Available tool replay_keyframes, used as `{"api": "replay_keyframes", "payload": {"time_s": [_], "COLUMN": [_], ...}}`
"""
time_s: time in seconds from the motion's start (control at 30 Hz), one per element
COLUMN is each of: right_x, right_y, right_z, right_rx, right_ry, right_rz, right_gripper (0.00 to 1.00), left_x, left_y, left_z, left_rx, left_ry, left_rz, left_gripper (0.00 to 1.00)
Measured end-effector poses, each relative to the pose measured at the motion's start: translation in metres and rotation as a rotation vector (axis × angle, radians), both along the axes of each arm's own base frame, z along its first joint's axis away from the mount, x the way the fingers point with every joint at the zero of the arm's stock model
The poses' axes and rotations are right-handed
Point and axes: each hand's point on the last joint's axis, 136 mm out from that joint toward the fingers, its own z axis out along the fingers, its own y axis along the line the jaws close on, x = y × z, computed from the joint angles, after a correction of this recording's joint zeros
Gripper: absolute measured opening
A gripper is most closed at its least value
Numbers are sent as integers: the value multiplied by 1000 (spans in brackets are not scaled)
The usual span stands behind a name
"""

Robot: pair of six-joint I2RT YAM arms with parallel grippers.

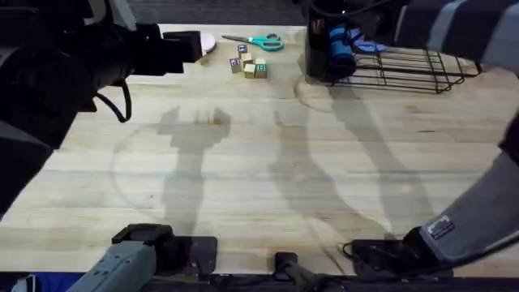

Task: Pick up the spoon on the table one by one and put them onto the rack

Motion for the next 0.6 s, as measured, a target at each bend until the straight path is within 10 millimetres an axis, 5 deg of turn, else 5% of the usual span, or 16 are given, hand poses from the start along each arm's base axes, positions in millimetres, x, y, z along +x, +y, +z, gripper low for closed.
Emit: {"api": "replay_keyframes", "payload": {"time_s": [0.17, 0.6], "right_x": [-22, -119], "right_y": [-5, -27], "right_z": [20, 91], "right_rx": [-20, -45], "right_ry": [38, 136], "right_rz": [6, 10], "right_gripper": [986, 997], "left_x": [0, 0], "left_y": [0, 0], "left_z": [0, 0], "left_rx": [0, 0], "left_ry": [0, 0], "left_rz": [0, 0], "left_gripper": [993, 992]}}
